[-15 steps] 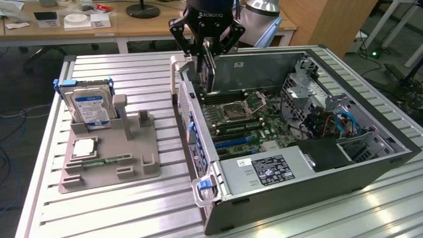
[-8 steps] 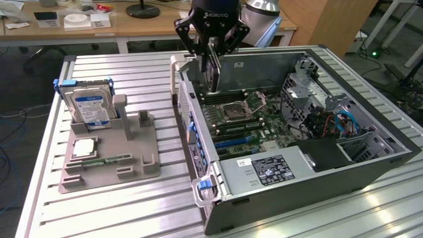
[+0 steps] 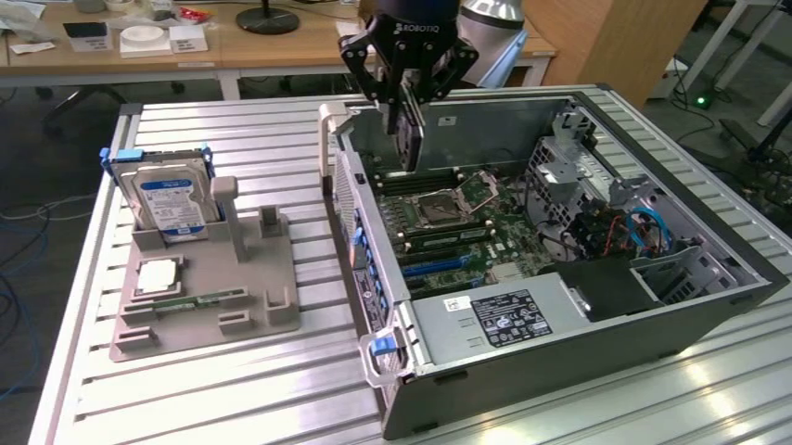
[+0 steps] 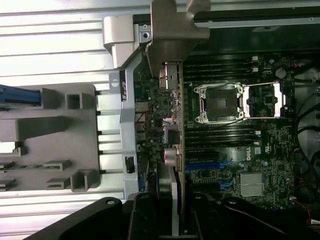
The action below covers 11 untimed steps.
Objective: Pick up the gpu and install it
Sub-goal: 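Pick up the gpu and move the gpu toward the slot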
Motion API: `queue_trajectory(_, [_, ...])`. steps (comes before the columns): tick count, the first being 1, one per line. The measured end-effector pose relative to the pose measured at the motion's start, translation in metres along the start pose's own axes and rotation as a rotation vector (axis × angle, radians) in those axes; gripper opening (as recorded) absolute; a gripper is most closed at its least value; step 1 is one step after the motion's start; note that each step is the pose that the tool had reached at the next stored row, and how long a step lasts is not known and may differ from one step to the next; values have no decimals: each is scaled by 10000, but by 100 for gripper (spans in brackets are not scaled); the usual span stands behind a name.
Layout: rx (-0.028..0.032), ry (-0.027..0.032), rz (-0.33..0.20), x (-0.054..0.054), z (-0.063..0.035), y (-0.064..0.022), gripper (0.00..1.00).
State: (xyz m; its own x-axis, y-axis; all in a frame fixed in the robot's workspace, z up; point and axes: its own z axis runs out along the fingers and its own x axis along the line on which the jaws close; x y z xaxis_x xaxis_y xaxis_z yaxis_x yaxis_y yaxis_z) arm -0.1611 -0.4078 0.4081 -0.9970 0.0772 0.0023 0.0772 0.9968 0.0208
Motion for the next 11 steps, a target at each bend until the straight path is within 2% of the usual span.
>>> queue_trajectory(11, [0, 0, 0, -154, 1, 12, 28])
